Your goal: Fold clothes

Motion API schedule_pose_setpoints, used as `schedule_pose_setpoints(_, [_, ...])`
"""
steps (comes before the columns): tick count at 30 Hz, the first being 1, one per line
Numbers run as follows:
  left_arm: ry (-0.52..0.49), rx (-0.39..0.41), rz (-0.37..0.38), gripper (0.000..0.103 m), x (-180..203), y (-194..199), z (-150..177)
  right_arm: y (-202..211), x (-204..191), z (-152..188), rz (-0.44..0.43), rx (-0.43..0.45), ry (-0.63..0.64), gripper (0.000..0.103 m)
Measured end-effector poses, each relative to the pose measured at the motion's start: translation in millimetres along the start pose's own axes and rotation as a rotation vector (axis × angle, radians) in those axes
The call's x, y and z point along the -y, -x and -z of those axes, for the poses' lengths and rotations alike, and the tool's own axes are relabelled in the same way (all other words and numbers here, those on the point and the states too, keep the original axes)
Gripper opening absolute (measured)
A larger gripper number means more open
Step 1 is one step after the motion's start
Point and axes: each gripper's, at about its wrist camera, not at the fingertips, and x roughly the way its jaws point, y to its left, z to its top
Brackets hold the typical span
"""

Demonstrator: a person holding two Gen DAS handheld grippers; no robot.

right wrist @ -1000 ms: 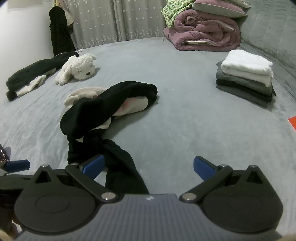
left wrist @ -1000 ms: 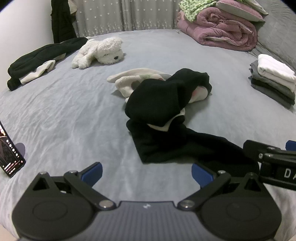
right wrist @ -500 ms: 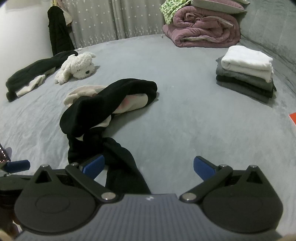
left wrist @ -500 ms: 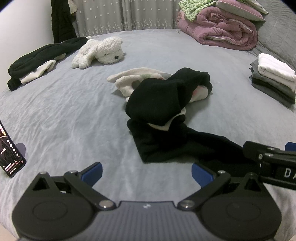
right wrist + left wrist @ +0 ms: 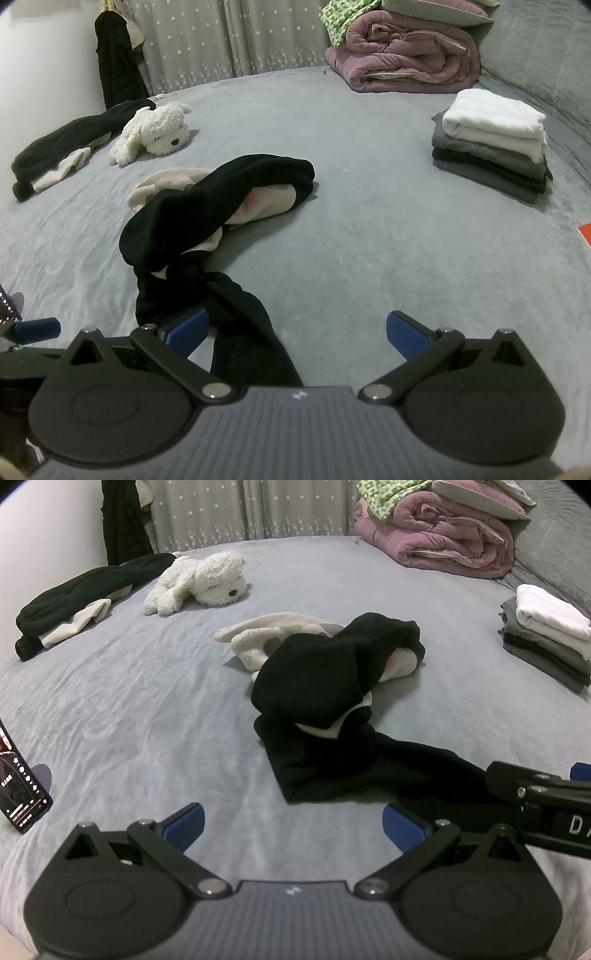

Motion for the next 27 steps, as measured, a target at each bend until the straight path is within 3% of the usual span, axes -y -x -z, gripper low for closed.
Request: schedule_pose_setpoints(27, [-0.007, -0.006, -0.005, 0.103, 1.0, -1.2, 0.8, -1.2, -1.2, 0.7, 0.002, -0.007, 0.002, 0.103])
